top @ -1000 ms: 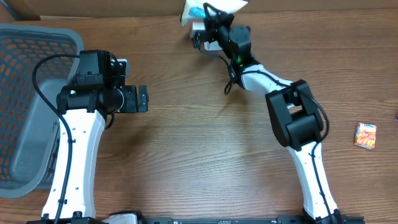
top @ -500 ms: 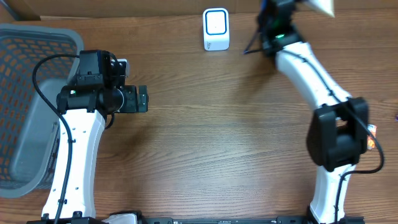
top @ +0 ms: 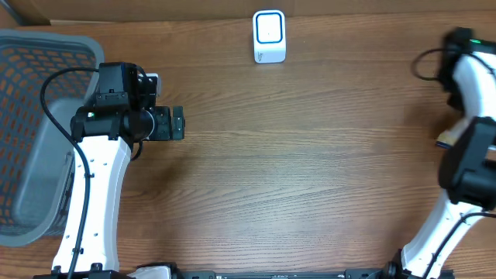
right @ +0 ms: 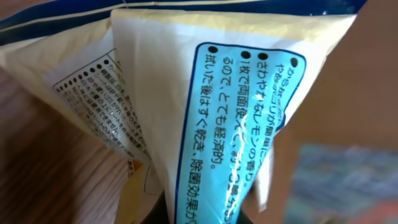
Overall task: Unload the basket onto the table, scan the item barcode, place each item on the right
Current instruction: 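Carry the bag right off the table and release it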
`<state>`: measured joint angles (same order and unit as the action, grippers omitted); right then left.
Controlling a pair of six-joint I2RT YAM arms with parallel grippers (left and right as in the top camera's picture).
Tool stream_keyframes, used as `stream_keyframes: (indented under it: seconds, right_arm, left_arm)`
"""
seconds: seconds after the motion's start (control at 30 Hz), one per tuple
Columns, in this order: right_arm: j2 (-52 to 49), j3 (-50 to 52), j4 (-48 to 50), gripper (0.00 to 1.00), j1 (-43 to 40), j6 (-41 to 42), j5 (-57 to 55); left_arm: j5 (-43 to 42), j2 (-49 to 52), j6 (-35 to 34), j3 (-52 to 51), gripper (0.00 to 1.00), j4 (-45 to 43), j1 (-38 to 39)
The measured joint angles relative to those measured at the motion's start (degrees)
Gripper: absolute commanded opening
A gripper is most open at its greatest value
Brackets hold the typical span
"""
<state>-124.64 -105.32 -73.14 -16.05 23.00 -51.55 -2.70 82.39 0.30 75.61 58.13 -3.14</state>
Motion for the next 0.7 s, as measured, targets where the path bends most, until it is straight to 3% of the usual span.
stream_keyframes:
  seconds: [0.07,0.1,0.13,0.17,0.27,0.43,0.6,0.7]
  right_arm:
    - [0.02,0.35,-1.03,0.25,-3.76,3.65,5.09]
    - [0.02,0.87,-1.33,0.49,-5.31,4.63,7.76]
    - [0.02,1.29,-1.4,0.83,-6.1,5.11,9.42]
    - [0.02,2.89,-1.62,1.0,-8.15,5.62,14.34]
    - [0.02,6.14,-0.92,1.0,-12.2,2.89,23.96]
    - [0.83,7.58,2.14,1.0,-19.12,-0.24,35.89]
    - [8.26,7.91,15.52,1.0,-20.81,-4.15,44.61]
    - [16.81,6.71,26.82,1.0,-19.3,-7.17,50.12]
  left_arm:
    - [0.0,0.0,0.0,0.0,1.0,-0.02,0.0]
    - [0.0,0.0,0.0,0.0,1.0,-0.02,0.0]
    - [0.0,0.0,0.0,0.0,1.0,0.0,0.0]
    - [0.02,0.0,0.0,0.0,1.0,-0.02,0.0]
    - [0.33,0.0,0.22,0.0,1.0,-0.46,0.0]
    - [2.73,0.0,1.77,-0.04,1.0,-9.55,0.0]
    - [3.23,0.0,2.21,-0.09,1.0,-12.31,0.0]
    - [3.21,0.02,2.71,-0.11,1.0,-21.79,0.0]
